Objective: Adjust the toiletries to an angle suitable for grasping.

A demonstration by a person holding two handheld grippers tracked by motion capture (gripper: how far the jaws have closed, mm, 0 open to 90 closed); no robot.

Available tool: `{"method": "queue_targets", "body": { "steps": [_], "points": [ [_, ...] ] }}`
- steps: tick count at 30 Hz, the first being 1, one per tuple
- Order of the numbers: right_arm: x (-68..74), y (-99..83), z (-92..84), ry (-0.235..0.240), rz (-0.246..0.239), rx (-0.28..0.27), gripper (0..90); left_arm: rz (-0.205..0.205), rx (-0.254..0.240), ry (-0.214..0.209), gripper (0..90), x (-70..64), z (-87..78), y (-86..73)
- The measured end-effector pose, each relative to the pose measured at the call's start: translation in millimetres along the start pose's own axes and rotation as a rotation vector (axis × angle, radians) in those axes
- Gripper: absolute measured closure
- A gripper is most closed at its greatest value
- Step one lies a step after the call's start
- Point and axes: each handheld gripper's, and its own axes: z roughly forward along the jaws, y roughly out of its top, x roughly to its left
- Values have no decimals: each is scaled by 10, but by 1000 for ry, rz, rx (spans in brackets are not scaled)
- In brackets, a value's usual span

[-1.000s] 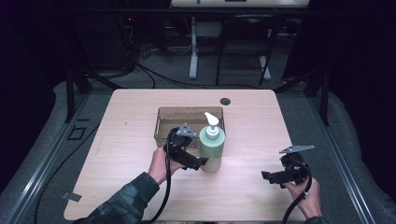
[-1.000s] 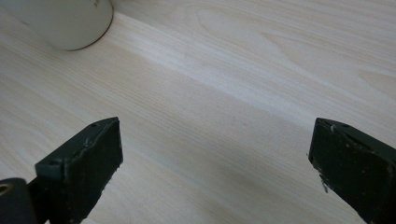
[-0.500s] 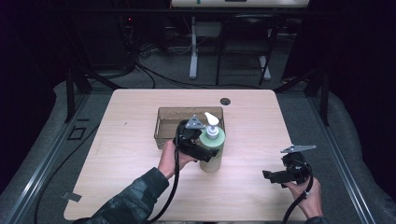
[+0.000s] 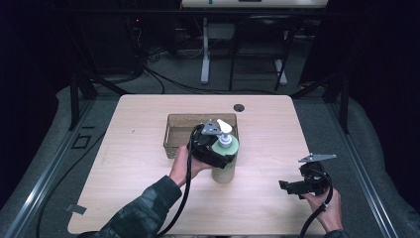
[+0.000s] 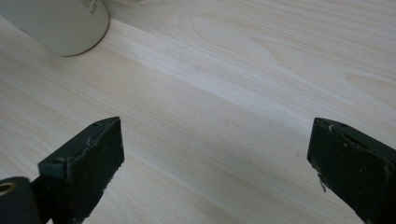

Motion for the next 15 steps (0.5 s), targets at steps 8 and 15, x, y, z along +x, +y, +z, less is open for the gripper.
{"method": "queue_targets", "body": {
  "steps": [8, 15],
  "points": [
    [2, 1, -5, 0, -2, -3, 32, 24, 21, -20, 118, 53, -61, -20],
    [7, 3, -3, 0, -4, -3, 34, 44, 39, -44, 119, 145, -151, -66]
  ]
}}
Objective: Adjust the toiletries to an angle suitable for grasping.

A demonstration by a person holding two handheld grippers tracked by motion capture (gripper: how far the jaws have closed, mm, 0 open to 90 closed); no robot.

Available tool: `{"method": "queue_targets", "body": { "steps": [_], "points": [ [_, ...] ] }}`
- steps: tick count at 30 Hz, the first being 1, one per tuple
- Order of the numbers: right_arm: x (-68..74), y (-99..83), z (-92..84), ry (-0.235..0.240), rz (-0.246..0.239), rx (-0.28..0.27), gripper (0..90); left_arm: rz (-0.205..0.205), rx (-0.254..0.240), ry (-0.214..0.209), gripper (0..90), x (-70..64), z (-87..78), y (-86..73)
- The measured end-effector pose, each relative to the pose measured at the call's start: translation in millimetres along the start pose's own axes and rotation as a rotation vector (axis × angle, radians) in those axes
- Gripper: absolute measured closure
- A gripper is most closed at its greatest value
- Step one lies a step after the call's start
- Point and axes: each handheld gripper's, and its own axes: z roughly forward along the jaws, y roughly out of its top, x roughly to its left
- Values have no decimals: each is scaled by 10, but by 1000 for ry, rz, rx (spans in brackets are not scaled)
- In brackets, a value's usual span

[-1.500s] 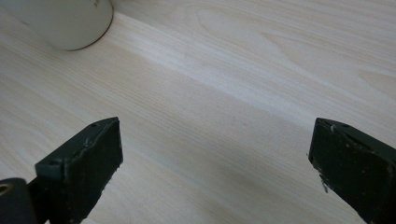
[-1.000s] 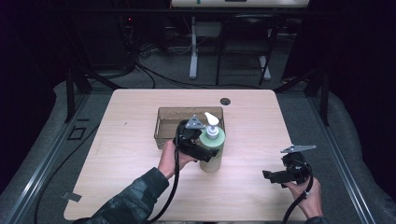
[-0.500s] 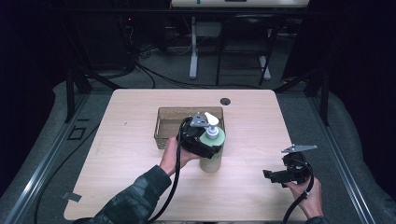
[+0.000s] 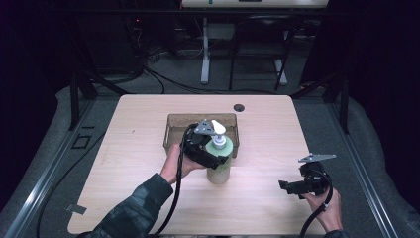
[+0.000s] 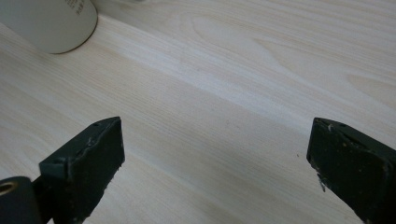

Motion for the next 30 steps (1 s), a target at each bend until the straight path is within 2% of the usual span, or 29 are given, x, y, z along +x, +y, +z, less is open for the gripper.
{"method": "queue_targets", "body": {
  "steps": [21, 30],
  "points": [
    [7, 1, 4, -1, 2, 1, 36, -18, 24, 27, 119, 197, -267, -185],
    [11, 3, 8, 1, -4, 2, 34, -60, 30, 72, 118, 239, -381, -269]
  ]
}}
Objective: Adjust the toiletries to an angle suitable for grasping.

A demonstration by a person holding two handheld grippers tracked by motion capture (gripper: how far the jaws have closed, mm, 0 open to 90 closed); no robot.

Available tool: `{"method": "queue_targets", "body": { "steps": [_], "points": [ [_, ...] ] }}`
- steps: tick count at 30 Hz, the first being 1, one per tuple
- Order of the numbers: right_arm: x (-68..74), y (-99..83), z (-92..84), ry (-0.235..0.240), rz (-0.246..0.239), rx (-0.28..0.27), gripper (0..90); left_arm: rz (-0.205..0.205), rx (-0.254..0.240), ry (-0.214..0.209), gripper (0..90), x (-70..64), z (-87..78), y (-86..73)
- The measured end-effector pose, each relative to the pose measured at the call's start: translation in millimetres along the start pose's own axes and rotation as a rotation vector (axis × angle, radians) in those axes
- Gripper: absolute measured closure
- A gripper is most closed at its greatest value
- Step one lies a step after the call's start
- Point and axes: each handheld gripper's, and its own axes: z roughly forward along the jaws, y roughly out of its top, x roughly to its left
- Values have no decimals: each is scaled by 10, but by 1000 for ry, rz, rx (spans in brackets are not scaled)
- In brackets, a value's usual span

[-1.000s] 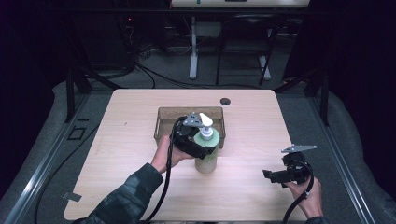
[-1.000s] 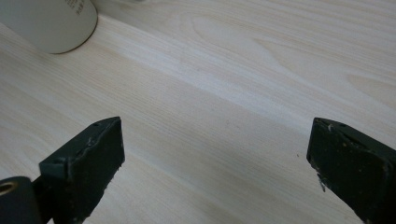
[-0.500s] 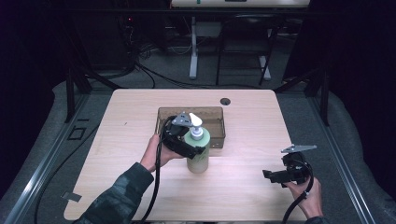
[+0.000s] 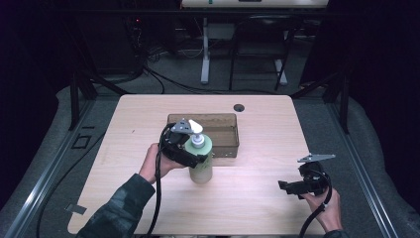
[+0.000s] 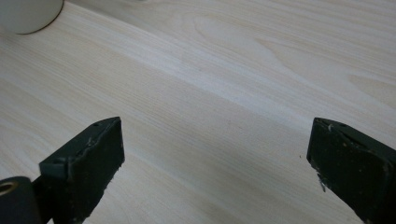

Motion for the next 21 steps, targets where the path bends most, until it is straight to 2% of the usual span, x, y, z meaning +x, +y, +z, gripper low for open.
{"method": "queue_targets", "body": {
  "steps": [9, 15, 21],
  "points": [
    [4, 3, -3, -1, -1, -4, 33, -66, -8, 74, 119, 55, -135, -125],
    [13, 3, 0, 1, 0, -3, 33, -130, -22, 125, 119, 90, -235, -224],
    [21, 7, 3, -1, -5, -3, 33, -169, -19, 194, 119, 131, -320, -295]
  ]
}}
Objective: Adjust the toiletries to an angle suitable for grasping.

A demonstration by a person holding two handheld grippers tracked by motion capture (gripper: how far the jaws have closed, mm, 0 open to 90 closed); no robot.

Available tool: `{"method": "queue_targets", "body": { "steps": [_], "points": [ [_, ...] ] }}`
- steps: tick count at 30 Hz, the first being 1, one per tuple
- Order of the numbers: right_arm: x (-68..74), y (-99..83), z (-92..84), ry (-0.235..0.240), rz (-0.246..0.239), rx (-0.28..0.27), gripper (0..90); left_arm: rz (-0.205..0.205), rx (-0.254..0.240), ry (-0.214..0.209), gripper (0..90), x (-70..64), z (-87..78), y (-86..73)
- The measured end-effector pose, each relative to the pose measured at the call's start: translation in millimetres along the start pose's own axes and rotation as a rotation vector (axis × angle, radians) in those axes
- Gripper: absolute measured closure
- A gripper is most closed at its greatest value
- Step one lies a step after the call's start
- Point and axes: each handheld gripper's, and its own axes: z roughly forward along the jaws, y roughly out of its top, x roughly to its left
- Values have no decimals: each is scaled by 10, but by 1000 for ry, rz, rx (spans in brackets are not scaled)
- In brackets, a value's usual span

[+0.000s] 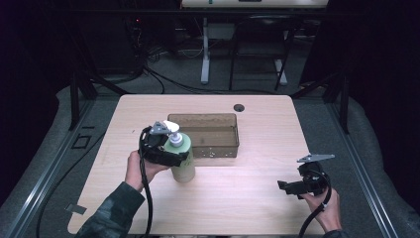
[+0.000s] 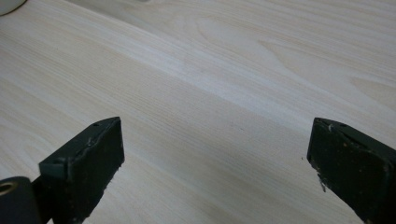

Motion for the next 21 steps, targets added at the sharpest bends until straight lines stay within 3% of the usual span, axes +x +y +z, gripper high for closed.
{"method": "queue_targets", "body": {
  "steps": [6, 14, 17, 21],
  "points": [
    [0, 0, -1, 1, 2, 0, 33, -50, -7, 55, 119, 69, -45, -43],
    [4, 4, -1, 3, 0, 0, 32, -66, -8, 76, 119, 138, -69, -61],
    [2, 4, -5, 0, -3, 0, 33, -55, -9, 66, 117, 156, -72, -63],
    [1, 3, -3, 1, -3, 0, 32, -21, -3, 10, 113, 232, -89, -69]
  ]
}}
